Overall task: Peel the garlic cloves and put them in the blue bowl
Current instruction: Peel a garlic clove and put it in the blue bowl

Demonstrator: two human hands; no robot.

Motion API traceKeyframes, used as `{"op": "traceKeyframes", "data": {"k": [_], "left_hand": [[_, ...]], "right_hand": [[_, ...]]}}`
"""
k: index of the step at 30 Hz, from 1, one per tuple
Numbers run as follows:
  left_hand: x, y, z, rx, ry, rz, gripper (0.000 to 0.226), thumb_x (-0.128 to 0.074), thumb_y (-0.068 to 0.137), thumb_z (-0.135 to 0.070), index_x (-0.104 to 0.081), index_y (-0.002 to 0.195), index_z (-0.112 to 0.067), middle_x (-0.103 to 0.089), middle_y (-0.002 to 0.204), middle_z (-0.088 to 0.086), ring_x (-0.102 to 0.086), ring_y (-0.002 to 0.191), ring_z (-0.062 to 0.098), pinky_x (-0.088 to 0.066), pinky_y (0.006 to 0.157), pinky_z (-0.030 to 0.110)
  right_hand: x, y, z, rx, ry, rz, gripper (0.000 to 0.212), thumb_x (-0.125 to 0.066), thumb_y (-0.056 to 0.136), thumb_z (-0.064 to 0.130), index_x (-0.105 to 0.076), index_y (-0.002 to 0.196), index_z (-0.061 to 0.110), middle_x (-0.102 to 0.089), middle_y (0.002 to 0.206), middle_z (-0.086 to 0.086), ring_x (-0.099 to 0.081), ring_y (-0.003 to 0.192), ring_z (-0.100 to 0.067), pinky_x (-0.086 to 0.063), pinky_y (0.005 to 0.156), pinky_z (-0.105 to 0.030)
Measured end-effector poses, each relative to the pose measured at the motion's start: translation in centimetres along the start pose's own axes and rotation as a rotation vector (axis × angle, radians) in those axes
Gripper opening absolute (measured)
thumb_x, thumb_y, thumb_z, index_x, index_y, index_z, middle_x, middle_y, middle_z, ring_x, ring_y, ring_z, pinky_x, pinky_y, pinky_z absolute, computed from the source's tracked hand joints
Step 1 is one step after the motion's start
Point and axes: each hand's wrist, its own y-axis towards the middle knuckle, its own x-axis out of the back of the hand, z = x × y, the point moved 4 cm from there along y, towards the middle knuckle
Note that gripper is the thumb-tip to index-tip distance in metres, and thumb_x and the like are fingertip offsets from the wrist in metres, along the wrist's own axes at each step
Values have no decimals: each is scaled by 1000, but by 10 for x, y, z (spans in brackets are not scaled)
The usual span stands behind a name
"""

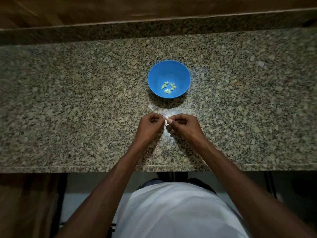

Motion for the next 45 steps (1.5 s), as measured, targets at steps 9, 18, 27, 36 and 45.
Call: {"op": "traceKeyframes", "data": {"k": [9,18,27,36,45], "left_hand": [[5,0,3,-154,-53,117,19,-84,85,-3,-75,102,0,-77,93,12,-76,82,14,-63,70,30],[-1,8,20,-51,-130,69,24,-76,96,-28,-77,97,-4,-76,82,18,-71,72,23,-59,68,36],[-8,11,13,-76,-30,27,37,-64,103,-40,-72,89,-6,-74,77,11,-70,70,24,-56,67,36],[0,14,13,77,-165,223,43,-68,98,-49,-72,81,-9,-58,75,16,-49,65,23,-41,63,31],[1,12,3,-2,-21,244,37,-66,102,-41,-73,89,-7,-69,79,10,-62,70,20,-51,68,33]], "right_hand": [[-3,-7,-5,-78,67,-61,10,-71,99,8,-78,105,3,-77,85,-17,-70,75,-26,-62,84,-54],[-8,-10,-4,-28,9,-25,12,-74,97,11,-77,105,3,-78,90,-21,-73,78,-30,-63,84,-55],[-13,-9,10,55,-103,-26,17,-69,101,16,-79,99,3,-78,84,-17,-75,78,-34,-62,80,-49],[-5,-5,20,-15,13,225,16,-73,98,14,-79,105,1,-80,95,-14,-74,87,-26,-60,78,-32],[-2,-6,14,-269,146,227,18,-71,99,11,-77,104,-5,-76,91,-13,-70,78,-14,-57,70,-22]]}}
